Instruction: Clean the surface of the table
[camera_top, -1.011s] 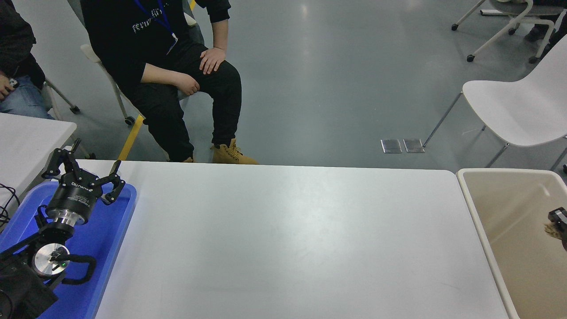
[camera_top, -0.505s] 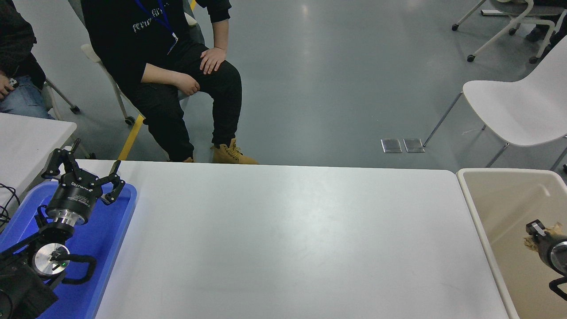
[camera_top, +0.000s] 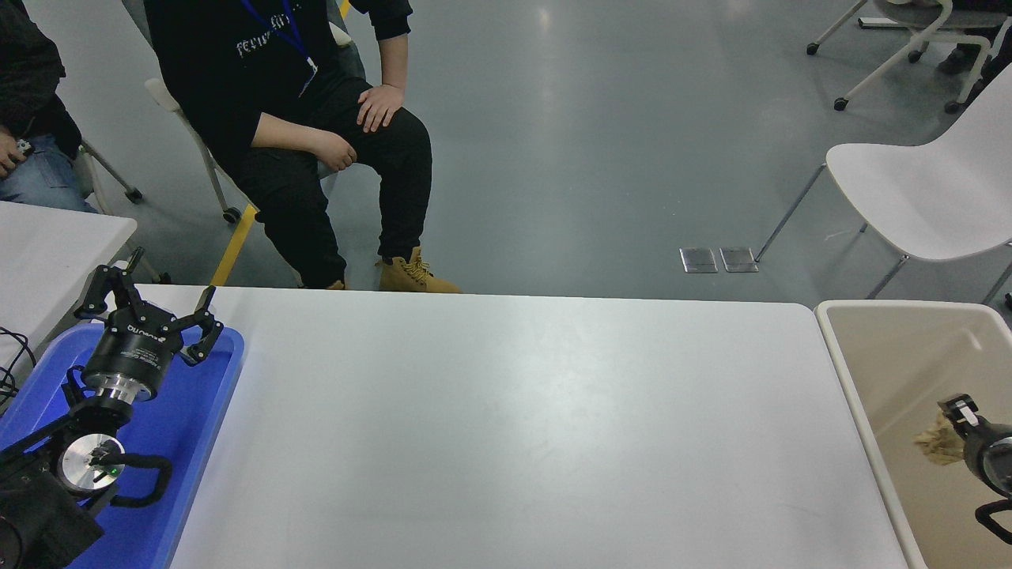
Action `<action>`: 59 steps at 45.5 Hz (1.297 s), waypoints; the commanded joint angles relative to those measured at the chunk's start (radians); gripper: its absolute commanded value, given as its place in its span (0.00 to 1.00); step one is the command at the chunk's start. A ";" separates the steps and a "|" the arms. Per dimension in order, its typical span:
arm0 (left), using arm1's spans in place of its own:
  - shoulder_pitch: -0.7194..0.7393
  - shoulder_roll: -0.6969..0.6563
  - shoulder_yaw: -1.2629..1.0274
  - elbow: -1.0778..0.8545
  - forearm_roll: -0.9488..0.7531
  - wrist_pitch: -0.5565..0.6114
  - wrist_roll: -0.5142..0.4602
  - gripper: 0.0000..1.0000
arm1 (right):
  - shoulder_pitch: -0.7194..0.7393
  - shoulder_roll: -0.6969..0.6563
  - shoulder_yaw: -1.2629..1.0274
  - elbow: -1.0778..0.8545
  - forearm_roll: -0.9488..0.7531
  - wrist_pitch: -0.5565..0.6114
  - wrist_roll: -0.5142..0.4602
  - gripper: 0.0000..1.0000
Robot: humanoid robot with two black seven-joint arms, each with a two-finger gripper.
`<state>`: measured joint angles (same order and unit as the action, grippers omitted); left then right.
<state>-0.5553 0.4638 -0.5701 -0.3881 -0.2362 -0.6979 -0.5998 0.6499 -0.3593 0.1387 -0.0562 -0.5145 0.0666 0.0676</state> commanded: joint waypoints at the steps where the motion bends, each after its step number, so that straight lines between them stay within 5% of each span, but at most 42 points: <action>1: 0.000 -0.001 0.001 0.000 0.000 0.000 0.000 1.00 | 0.000 -0.001 0.005 0.004 0.042 -0.001 0.000 0.97; 16: 0.000 0.001 -0.001 0.000 0.000 0.000 0.000 1.00 | 0.111 -0.049 0.088 0.007 0.155 -0.008 0.006 0.98; 30: 0.000 0.001 -0.001 0.000 0.000 0.000 0.000 1.00 | 0.267 -0.159 0.413 0.137 0.301 0.004 0.012 0.98; 47: 0.000 0.000 -0.001 0.000 0.000 0.000 0.000 1.00 | 0.160 -0.196 0.972 0.579 0.303 0.004 0.012 0.98; 59: 0.000 0.000 -0.001 0.000 0.000 0.000 0.000 1.00 | 0.040 -0.092 1.246 0.759 0.287 0.009 0.014 0.98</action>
<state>-0.5553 0.4636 -0.5700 -0.3880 -0.2363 -0.6980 -0.5998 0.7815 -0.5186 1.1257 0.5248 -0.2174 0.0713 0.0799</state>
